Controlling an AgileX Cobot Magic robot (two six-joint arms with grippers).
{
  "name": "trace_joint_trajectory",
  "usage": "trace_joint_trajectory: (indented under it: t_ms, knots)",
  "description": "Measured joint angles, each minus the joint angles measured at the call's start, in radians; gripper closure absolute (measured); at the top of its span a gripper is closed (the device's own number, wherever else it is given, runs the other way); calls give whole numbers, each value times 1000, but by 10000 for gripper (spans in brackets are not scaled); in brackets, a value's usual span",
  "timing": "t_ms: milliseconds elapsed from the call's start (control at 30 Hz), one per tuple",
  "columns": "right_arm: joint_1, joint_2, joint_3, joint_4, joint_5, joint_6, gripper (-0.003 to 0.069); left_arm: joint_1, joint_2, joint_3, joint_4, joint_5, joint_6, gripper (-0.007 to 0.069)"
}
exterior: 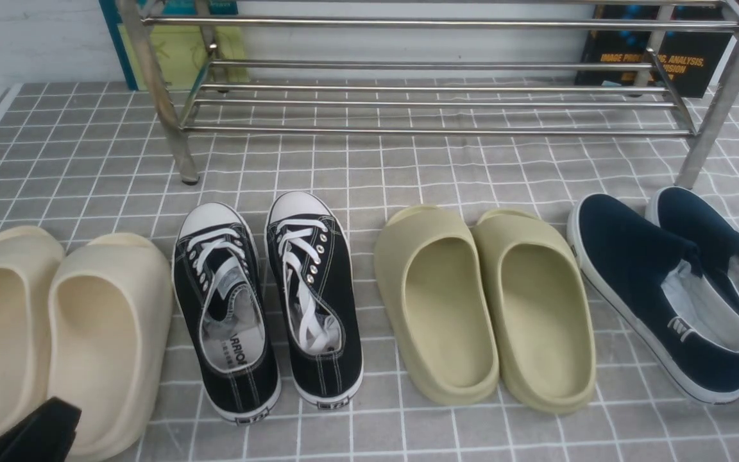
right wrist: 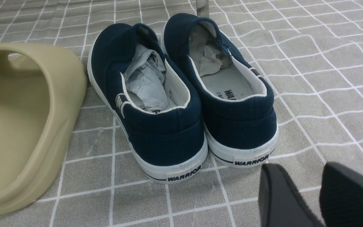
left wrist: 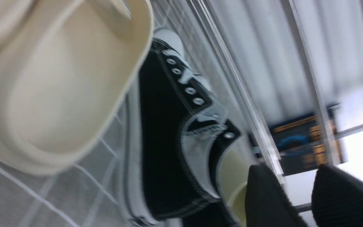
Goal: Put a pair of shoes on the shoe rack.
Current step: Use the left arm to grab the shoe closest to it
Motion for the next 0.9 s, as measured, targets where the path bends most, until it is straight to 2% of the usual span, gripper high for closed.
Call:
trace_joint_trajectory:
  t_ms: [33, 300, 400, 533, 567, 600, 633, 667, 700, 800, 900]
  knots:
    - [0, 0, 0, 0, 0, -3, 420, 0, 0, 0, -71, -5, -2, 386]
    - [0, 0, 0, 0, 0, -3, 420, 0, 0, 0, -246, -56, -2, 386]
    - [0, 0, 0, 0, 0, -5, 420, 0, 0, -3, -277, -58, 9, 386]
    - [0, 0, 0, 0, 0, -6, 420, 0, 0, -90, -237, 64, 136, 386]
    - [0, 0, 0, 0, 0, -7, 420, 0, 0, -170, -173, 138, 223, 390]
    - [0, 0, 0, 0, 0, -7, 420, 0, 0, -224, -115, 172, 253, 398]
    - [0, 0, 0, 0, 0, -7, 420, 0, 3, -246, -87, 190, 263, 404]
    - [0, 0, 0, 0, 0, -7, 420, 0, 46, -345, 61, 270, 273, 452]
    - [0, 0, 0, 0, 0, -7, 420, 0, 54, -356, 80, 278, 273, 459]
    - [0, 0, 0, 0, 0, -7, 420, 0, 267, -555, 471, 461, 167, 626]
    - [0, 0, 0, 0, 0, -7, 420, 0, 394, -648, 656, 570, 135, 638]
